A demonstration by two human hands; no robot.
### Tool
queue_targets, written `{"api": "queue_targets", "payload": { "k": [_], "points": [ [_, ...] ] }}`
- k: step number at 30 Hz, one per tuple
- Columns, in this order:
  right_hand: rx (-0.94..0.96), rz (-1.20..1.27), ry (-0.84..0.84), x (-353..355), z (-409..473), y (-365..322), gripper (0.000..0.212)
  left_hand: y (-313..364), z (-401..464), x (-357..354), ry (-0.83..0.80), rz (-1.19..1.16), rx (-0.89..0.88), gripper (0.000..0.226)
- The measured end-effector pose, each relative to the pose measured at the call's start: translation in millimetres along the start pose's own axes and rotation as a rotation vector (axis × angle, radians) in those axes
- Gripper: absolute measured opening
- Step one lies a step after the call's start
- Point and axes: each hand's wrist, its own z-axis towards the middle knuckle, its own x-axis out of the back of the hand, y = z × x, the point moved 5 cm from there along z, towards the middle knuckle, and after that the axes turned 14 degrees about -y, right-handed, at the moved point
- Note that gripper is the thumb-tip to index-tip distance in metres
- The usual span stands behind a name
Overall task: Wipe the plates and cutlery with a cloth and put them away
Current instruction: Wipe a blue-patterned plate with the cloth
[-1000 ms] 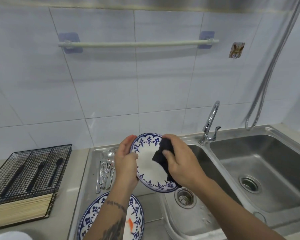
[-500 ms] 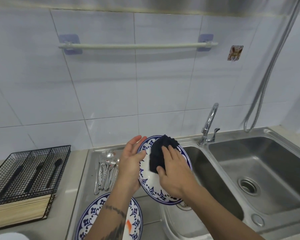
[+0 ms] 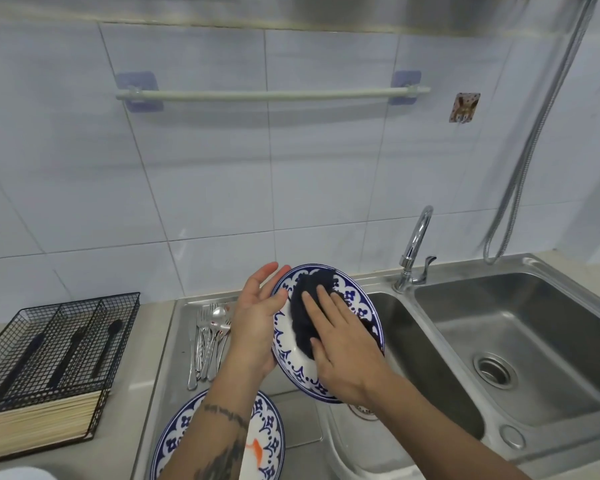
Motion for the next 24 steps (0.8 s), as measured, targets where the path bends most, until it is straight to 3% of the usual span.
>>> {"api": "queue_targets", "payload": {
  "k": [4,10,16,24],
  "points": [
    [0.12,0.008,-0.125,2,-13,-7,0.065,9,0,20,0.07,-0.017,-0.027,0.044],
    [-0.07,-0.123,-0.094,3,-4,15,0.066,8,-7,14,0.057,-0.041,-0.026,0.046],
    [0.142,-0.028,-0.044,4,1,-6,0.074,-3,-13,-3,-0.004,-0.035,0.011,0.044],
    [-0.056,-0.048,-0.023,8,-8,25,0.069,-9,-15,-18,0.063,-0.035,-0.034,0.043]
  ]
}}
